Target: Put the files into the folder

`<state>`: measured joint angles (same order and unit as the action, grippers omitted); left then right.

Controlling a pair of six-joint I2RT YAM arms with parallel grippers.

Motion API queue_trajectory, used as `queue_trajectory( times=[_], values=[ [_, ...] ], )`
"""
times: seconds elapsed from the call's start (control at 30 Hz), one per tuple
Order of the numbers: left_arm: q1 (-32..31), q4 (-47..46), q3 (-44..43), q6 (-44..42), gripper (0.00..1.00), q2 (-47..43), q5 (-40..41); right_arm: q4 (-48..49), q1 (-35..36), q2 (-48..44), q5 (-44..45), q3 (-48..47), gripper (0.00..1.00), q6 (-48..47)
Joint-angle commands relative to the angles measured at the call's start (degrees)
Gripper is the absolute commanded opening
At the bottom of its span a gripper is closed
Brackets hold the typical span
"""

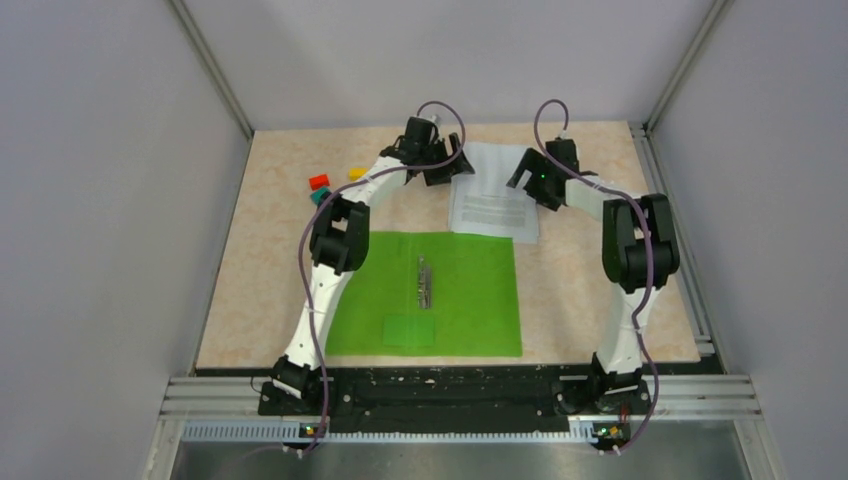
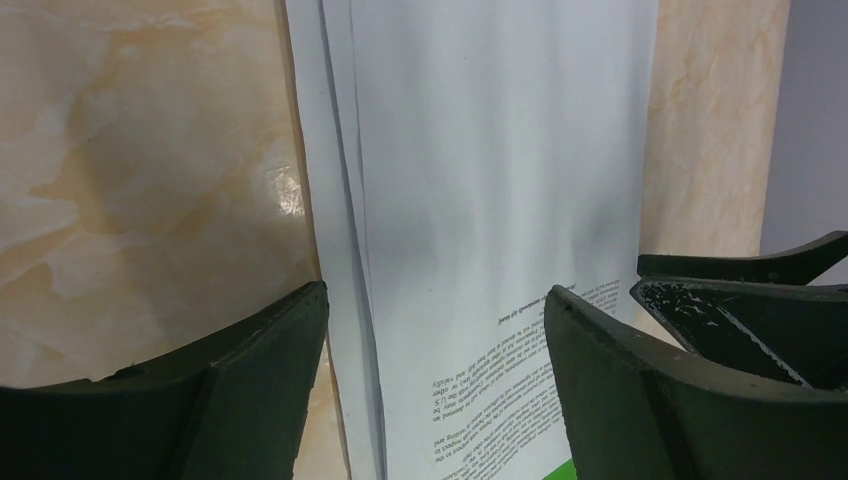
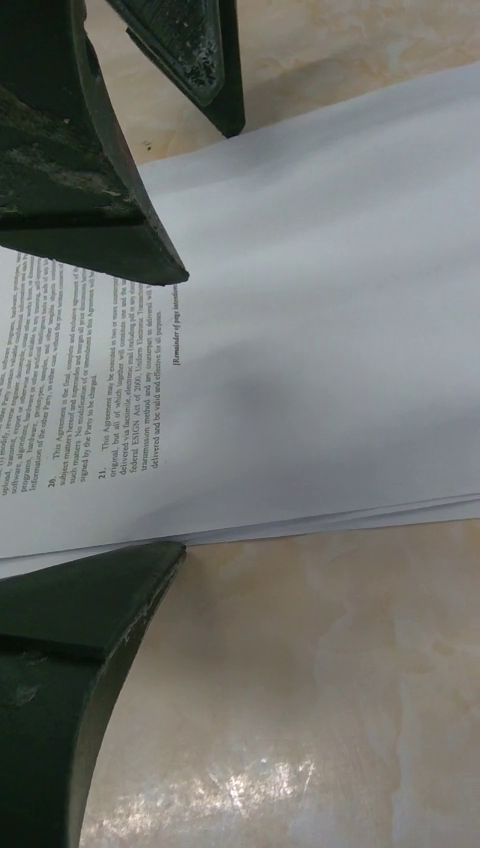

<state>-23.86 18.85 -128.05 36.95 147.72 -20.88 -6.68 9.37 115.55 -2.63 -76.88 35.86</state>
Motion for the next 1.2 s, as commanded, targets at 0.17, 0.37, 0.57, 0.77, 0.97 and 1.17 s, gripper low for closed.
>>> queue_trajectory(
  times=[0.17,0.37,0.57,0.77,0.97,1.17],
  values=[
    [0.17,5.38,0.00,3.64,0.77,2.03,-3.51,-6.68,1.43,6.61,-3.40,-2.94,0.99,1.19],
    [1.98,10.71,4.20,0.11,0.83,-2.86,2.58,-7.71,1.20,5.78,-1.08,-2.33,0.99,0.23],
    [1.27,12.89,9.33,-0.73,0.88,-5.55,-0.92,-8.13,1.06,4.45,-0.28,-0.81,0.99,-0.66],
    [-0.81,15.94,9.02,-0.63,0.91,-4.55,0.80,-7.45,1.03,4.71,-2.43,0.33,0.99,-1.45],
    [-2.50,18.21,3.43,1.05,0.91,0.53,2.00,-6.41,1.01,6.13,-7.11,0.17,0.99,-1.56],
    [-2.64,18.90,-2.86,3.13,0.89,3.95,-0.81,-6.13,1.18,6.71,-9.83,-0.47,0.99,-1.98]
  ],
)
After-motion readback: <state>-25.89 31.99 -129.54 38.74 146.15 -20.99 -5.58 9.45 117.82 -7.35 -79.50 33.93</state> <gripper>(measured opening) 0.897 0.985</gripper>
